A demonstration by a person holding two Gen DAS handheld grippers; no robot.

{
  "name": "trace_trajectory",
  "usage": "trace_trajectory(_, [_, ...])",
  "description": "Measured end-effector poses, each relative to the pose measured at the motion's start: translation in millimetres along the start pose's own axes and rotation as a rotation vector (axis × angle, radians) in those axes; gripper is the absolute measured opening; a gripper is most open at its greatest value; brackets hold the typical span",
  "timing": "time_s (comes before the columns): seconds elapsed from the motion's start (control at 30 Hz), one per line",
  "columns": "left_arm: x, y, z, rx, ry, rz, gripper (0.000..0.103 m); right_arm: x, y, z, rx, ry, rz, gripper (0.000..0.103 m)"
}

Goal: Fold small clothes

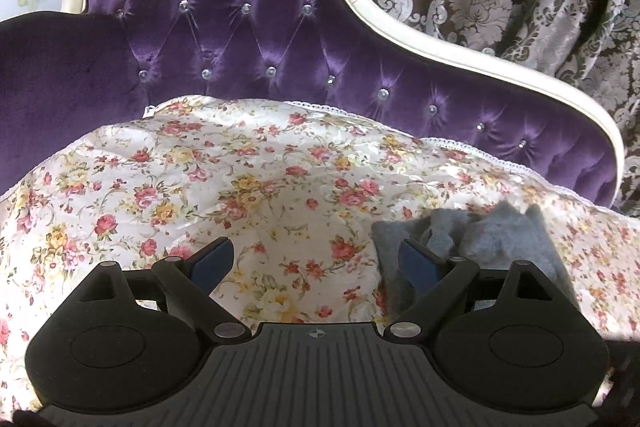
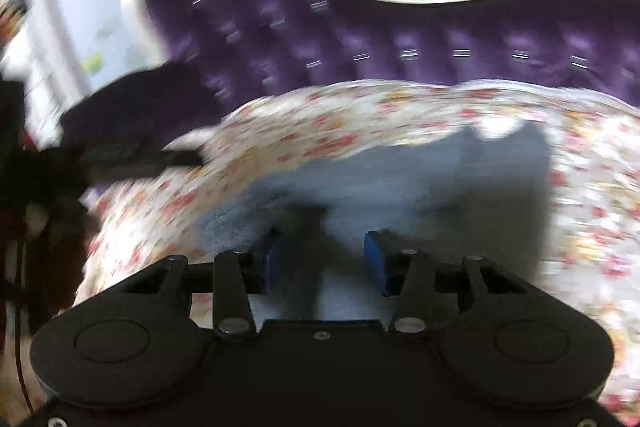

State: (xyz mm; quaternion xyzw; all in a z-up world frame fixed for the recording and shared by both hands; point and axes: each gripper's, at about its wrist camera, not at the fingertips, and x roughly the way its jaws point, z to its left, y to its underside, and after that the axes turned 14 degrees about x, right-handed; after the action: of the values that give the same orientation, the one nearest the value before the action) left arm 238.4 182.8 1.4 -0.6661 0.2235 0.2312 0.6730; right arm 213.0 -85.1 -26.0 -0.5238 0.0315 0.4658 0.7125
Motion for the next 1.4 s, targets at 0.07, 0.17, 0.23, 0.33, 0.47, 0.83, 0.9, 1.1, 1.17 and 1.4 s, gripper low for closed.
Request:
trace_trajectory(0.07, [0,1,-2,0.010,0.009,0.002,0.090,7,13,17,-0.046,-0.063,0.074,0.054])
trace_trajectory(0.17, [-2,2,-4,0.019,0.025,-0.001,0.090,11,25,32,-0.059,-0.155,0.158,0.054])
trace_trajectory(0.23, [-4,3,-5,0.016,0.034,-0.001,0.090,2,25,36,-0.073,-0.154,0.139,0.054])
trace_trajectory(0.33, [-6,3,-6,0.007,0.047,0.000,0.090,-18,7,25,-0.015,-0.128,0.063,0.054])
trace_trajectory(0.47, [-5,4,-8,0.014,0.061,0.010,0.090,-18,-20,7,-0.031,0.034,0.011,0.056])
trace_trajectory(0.83, [0,9,-15,0.042,0.138,0.036,0.090,38,-97,-33,0.105,0.031,-0.068,0.055])
trace_trajectory(0.9, [-1,9,-18,0.041,0.153,0.030,0.090,25,-94,-36,0.127,0.019,-0.082,0.057])
trace_trajectory(1.1, [4,14,-39,0.103,0.172,0.042,0.090,-7,-36,-25,-0.025,0.161,-0.005,0.059])
trace_trajectory(1.17, [7,18,-45,0.129,0.176,0.062,0.090,-11,-7,-26,-0.078,0.244,0.044,0.059])
trace_trajectory(1.4, [17,29,-49,0.132,0.208,0.123,0.090,-32,33,-33,-0.105,0.325,0.058,0.062])
